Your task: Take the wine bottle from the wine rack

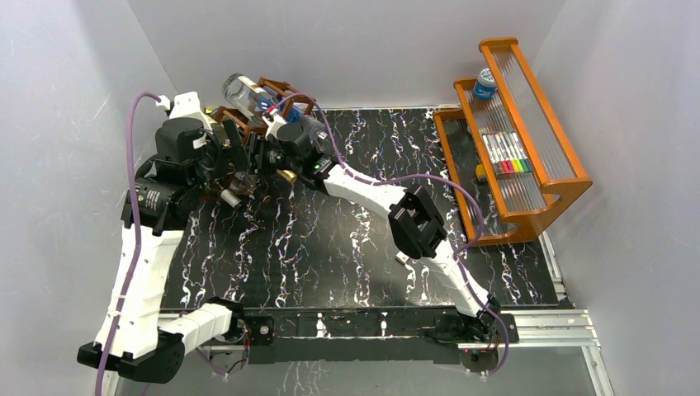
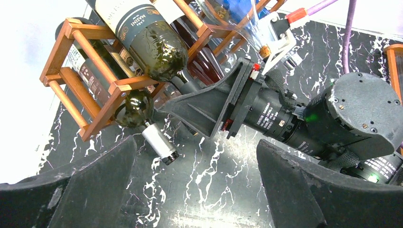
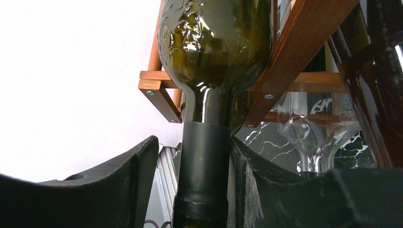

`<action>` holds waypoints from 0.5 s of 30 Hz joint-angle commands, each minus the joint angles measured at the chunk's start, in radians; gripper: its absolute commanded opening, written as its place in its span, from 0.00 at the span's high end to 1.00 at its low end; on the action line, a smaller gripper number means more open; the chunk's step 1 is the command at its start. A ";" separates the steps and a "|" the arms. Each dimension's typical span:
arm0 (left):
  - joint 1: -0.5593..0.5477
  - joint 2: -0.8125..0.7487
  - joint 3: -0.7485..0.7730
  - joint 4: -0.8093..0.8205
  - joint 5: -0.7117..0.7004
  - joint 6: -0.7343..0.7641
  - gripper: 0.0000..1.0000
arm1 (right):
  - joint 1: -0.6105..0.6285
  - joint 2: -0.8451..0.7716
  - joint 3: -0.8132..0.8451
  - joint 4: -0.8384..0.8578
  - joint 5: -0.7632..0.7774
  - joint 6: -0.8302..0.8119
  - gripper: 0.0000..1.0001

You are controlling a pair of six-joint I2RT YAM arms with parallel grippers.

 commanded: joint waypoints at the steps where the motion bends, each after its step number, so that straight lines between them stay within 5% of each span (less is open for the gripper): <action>1: 0.002 -0.025 0.000 -0.003 -0.001 0.008 0.02 | 0.001 0.011 0.073 0.023 0.020 -0.001 0.38; 15: 0.002 -0.024 0.022 -0.023 0.011 0.003 0.02 | -0.004 0.045 0.121 0.004 0.021 -0.011 0.37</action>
